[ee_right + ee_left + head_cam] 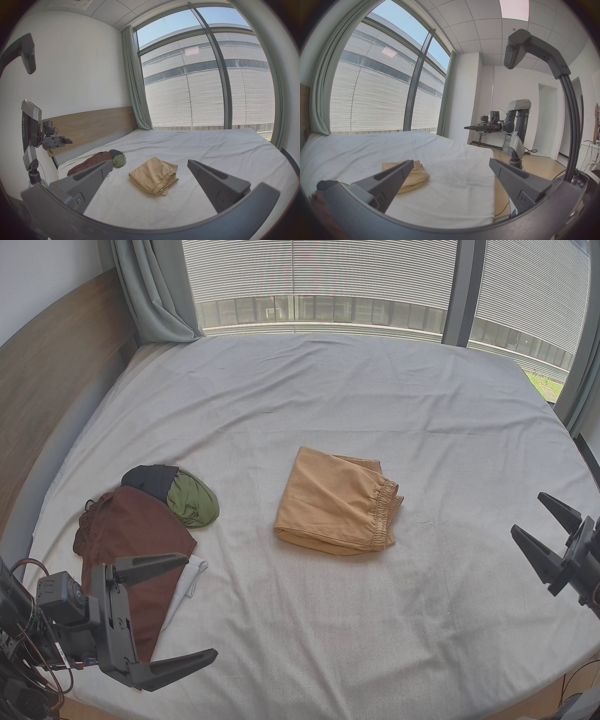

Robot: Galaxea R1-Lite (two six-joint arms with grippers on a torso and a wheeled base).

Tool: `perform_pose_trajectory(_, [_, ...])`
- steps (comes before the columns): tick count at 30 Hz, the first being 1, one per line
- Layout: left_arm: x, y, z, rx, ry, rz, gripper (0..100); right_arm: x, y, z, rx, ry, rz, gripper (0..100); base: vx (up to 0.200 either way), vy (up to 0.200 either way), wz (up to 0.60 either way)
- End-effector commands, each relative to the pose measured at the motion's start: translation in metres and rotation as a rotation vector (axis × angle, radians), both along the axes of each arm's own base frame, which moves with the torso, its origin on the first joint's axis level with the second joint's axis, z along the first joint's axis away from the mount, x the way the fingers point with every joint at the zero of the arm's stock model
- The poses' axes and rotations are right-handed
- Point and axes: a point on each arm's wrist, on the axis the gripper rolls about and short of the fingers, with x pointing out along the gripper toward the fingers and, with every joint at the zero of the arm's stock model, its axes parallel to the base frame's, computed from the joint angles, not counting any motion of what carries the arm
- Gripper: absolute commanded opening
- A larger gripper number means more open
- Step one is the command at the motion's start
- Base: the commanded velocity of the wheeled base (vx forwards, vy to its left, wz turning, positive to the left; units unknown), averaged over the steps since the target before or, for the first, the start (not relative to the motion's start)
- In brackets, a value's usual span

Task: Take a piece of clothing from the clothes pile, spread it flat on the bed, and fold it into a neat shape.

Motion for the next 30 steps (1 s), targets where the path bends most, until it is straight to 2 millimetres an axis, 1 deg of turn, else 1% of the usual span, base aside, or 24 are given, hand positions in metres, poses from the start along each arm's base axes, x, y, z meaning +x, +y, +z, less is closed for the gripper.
perform_pose_trajectory(1, [-0.016, 0.006, 0.010, -0.032, -0.061, 0.011, 100, -0.029, -0.008, 0.016, 0.008, -0.114, -0.026, 100, 0.000, 0.000, 0.00])
perform_pose_trajectory(2, [-0.019, 0.007, 0.013, -0.040, -0.075, 0.014, 100, -0.035, -0.010, 0.018, 0.010, -0.126, -0.031, 100, 0.000, 0.000, 0.00])
perform_pose_trajectory(3, [-0.019, 0.008, 0.014, -0.042, -0.079, 0.014, 100, -0.036, -0.010, 0.018, 0.010, -0.128, -0.033, 100, 0.000, 0.000, 0.00])
perform_pose_trajectory(4, [-0.022, 0.010, 0.016, -0.052, -0.088, 0.021, 100, -0.045, -0.013, 0.020, 0.012, -0.148, -0.047, 100, 0.000, 0.000, 0.00])
perform_pose_trajectory(10, [-0.034, 0.016, 0.022, -0.087, -0.084, 0.125, 100, -0.076, -0.019, 0.025, 0.020, -0.226, -0.073, 100, 0.000, 0.000, 0.00])
perform_pose_trajectory(11, [-0.037, 0.018, 0.023, -0.092, -0.088, 0.143, 100, -0.076, -0.019, 0.025, 0.020, -0.226, -0.073, 100, 0.000, 0.000, 0.00])
perform_pose_trajectory(13, [-0.043, 0.022, 0.025, -0.102, -0.094, 0.175, 100, -0.095, -0.022, 0.023, 0.031, -0.256, -0.079, 100, 0.000, 0.000, 0.00])
perform_pose_trajectory(14, [-0.047, 0.023, 0.025, -0.104, -0.092, 0.196, 100, -0.101, -0.022, 0.021, 0.033, -0.261, -0.086, 100, 0.000, 0.000, 0.00])
perform_pose_trajectory(16, [-0.055, 0.028, 0.025, -0.110, -0.087, 0.243, 100, -0.115, -0.024, 0.015, 0.033, -0.276, -0.104, 100, 0.000, 0.000, 0.00])
perform_pose_trajectory(21, [-0.080, 0.039, 0.026, -0.123, -0.118, 0.300, 100, -0.141, -0.026, -0.014, 0.029, -0.274, -0.126, 100, 0.000, 0.000, 0.00])
perform_pose_trajectory(22, [-0.081, 0.040, 0.026, -0.124, -0.118, 0.301, 100, -0.143, -0.026, -0.016, 0.029, -0.272, -0.126, 100, 0.000, 0.000, 0.00])
perform_pose_trajectory(25, [-0.096, 0.050, 0.021, -0.124, -0.122, 0.399, 100, -0.155, -0.027, -0.027, 0.047, -0.259, -0.123, 100, 0.000, 0.000, 0.00])
perform_pose_trajectory(27, [-0.101, 0.053, 0.019, -0.123, -0.122, 0.424, 100, -0.159, -0.027, -0.030, 0.051, -0.260, -0.122, 100, 0.000, 0.000, 0.00])
perform_pose_trajectory(28, [-0.109, 0.056, 0.014, -0.119, -0.120, 0.454, 100, -0.163, -0.027, -0.036, 0.053, -0.262, -0.121, 100, 0.000, 0.000, 0.00])
perform_pose_trajectory(29, [-0.109, 0.056, 0.014, -0.119, -0.120, 0.454, 100, -0.163, -0.027, -0.036, 0.053, -0.262, -0.121, 100, 0.000, 0.000, 0.00])
perform_pose_trajectory(30, [-0.117, 0.058, 0.010, -0.116, -0.117, 0.470, 100, -0.166, -0.028, -0.041, 0.055, -0.261, -0.121, 100, 0.000, 0.000, 0.00])
